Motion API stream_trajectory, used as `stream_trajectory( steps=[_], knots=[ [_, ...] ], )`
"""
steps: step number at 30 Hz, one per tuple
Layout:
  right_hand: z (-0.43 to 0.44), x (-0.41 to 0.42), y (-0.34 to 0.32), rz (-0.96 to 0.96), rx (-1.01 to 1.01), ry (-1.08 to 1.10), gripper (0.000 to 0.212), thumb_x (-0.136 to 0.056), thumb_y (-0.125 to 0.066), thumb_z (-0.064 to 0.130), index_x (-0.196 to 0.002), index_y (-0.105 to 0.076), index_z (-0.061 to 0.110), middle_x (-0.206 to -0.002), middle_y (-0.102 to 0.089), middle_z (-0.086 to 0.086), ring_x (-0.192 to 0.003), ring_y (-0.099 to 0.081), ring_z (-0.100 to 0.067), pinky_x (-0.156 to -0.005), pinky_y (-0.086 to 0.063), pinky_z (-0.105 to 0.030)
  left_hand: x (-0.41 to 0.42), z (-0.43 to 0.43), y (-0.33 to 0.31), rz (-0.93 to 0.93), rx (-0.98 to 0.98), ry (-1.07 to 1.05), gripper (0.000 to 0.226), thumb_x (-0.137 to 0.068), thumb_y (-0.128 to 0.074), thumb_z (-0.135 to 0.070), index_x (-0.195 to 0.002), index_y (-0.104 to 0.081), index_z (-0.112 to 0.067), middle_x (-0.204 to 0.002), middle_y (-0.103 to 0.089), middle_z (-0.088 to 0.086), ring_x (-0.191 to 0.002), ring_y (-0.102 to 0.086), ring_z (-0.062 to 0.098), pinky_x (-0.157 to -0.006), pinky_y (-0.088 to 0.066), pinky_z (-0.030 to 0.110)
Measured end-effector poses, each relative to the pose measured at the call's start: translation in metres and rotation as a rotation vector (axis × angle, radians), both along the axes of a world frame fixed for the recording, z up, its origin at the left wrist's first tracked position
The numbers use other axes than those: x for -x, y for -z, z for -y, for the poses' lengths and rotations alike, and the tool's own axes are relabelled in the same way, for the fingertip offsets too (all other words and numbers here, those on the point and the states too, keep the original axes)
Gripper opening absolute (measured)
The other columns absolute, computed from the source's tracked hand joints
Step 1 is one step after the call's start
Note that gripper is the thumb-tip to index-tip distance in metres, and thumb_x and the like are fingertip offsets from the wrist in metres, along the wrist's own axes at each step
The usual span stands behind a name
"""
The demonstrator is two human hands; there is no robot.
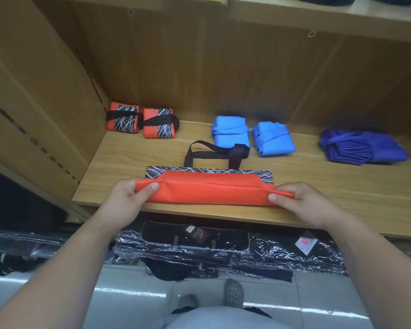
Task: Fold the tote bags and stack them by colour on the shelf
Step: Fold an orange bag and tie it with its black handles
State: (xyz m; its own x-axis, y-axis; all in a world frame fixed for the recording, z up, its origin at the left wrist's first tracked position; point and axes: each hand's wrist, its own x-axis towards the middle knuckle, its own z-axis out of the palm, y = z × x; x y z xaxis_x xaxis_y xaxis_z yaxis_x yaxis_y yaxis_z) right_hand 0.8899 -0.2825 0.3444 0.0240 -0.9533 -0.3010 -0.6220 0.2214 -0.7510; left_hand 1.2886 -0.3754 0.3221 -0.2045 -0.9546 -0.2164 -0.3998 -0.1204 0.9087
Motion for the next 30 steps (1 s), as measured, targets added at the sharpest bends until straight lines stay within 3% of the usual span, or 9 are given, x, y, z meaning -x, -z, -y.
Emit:
stream_trajectory(
  steps=[2, 4, 6, 9, 12, 14, 21, 25, 30],
  knots=[
    [0.000, -0.003, -0.001, 0.044, 0.027, 0.056, 0.027, -0.085, -0.063, 0.058, -0.084, -0.071, 0.032, -0.074, -0.068, 0.003, -0.069, -0.056, -0.008, -0.071, -0.044, -0.031, 0.001, 0.001, 0.002, 0.006, 0.043, -0.040, 0.014, -0.099, -0.062, -0.027, -0.092, -0.072, -0.021, -0.082, -0.075, -0.012, -0.079, -0.067, 0.005, -0.079, -0.051, 0.033],
    [0.000, -0.006, 0.005, 0.019, 0.092, 0.138, 0.023, -0.092, -0.065, 0.052, -0.086, -0.066, 0.029, -0.072, -0.065, -0.003, -0.066, -0.054, -0.012, -0.068, -0.042, -0.033, 0.004, 0.002, 0.005, 0.056, 0.114, -0.074, 0.012, -0.100, -0.061, -0.027, -0.090, -0.066, -0.024, -0.075, -0.070, -0.016, -0.072, -0.063, 0.001, -0.071, -0.046, 0.032],
    [0.002, -0.011, 0.016, -0.028, 0.157, 0.239, 0.019, -0.093, -0.068, 0.046, -0.087, -0.063, 0.029, -0.070, -0.063, -0.011, -0.063, -0.052, -0.015, -0.065, -0.042, -0.035, 0.007, 0.004, 0.009, 0.143, 0.184, -0.111, 0.009, -0.099, -0.061, -0.032, -0.093, -0.064, -0.026, -0.081, -0.070, -0.011, -0.080, -0.065, 0.011, -0.074, -0.049, 0.035],
    [0.003, -0.023, 0.028, -0.121, 0.242, 0.371, 0.020, -0.092, -0.069, 0.041, -0.088, -0.060, 0.023, -0.064, -0.060, 0.000, -0.061, -0.054, -0.018, -0.064, -0.042, -0.036, 0.014, 0.007, 0.011, 0.329, 0.269, -0.117, 0.022, -0.097, -0.061, -0.041, -0.102, -0.060, -0.019, -0.082, -0.068, 0.000, -0.079, -0.064, 0.026, -0.075, -0.053, 0.043],
    [0.007, -0.033, 0.030, -0.263, 0.294, 0.415, 0.021, -0.093, -0.067, 0.042, -0.094, -0.058, 0.022, -0.065, -0.060, 0.002, -0.066, -0.058, -0.021, -0.062, -0.039, -0.034, 0.021, 0.009, 0.009, 0.474, 0.390, -0.129, 0.029, -0.094, -0.065, -0.040, -0.102, -0.060, -0.013, -0.073, -0.062, 0.005, -0.071, -0.061, 0.033, -0.067, -0.052, 0.042],
    [0.011, -0.036, 0.029, -0.353, 0.290, 0.418, 0.024, -0.092, -0.067, 0.045, -0.096, -0.059, 0.023, -0.064, -0.059, 0.003, -0.066, -0.058, -0.024, -0.062, -0.040, -0.034, 0.022, 0.011, 0.009, 0.531, 0.443, -0.130, 0.031, -0.092, -0.070, -0.037, -0.102, -0.063, -0.010, -0.078, -0.063, 0.007, -0.073, -0.060, 0.033, -0.067, -0.051, 0.041],
    [0.008, -0.035, 0.039, -0.409, 0.386, 0.437, 0.036, -0.078, -0.082, 0.041, -0.108, -0.070, 0.026, -0.099, -0.060, -0.001, -0.097, -0.059, -0.028, -0.092, -0.050, -0.043, 0.019, 0.013, 0.019, 0.670, 0.480, -0.079, 0.040, -0.088, -0.072, -0.041, -0.116, -0.069, -0.012, -0.112, -0.064, 0.010, -0.104, -0.055, 0.036, -0.092, -0.047, 0.051],
    [0.007, -0.040, 0.041, -0.443, 0.361, 0.396, 0.023, -0.080, -0.081, 0.038, -0.101, -0.074, 0.031, -0.099, -0.057, 0.004, -0.103, -0.053, -0.026, -0.099, -0.043, -0.046, 0.018, 0.013, 0.022, 0.745, 0.470, -0.046, 0.044, -0.089, -0.066, -0.048, -0.118, -0.069, -0.015, -0.118, -0.062, 0.007, -0.107, -0.052, 0.035, -0.092, -0.041, 0.050],
    [0.010, -0.042, 0.038, -0.385, 0.295, 0.470, 0.012, -0.082, -0.080, 0.037, -0.091, -0.073, 0.034, -0.096, -0.055, 0.007, -0.103, -0.047, -0.020, -0.101, -0.040, -0.045, 0.015, 0.017, 0.021, 0.782, 0.481, -0.013, 0.061, -0.079, -0.064, -0.069, -0.109, -0.067, -0.016, -0.110, -0.059, 0.008, -0.107, -0.050, 0.034, -0.091, -0.040, 0.050]
  ],
)
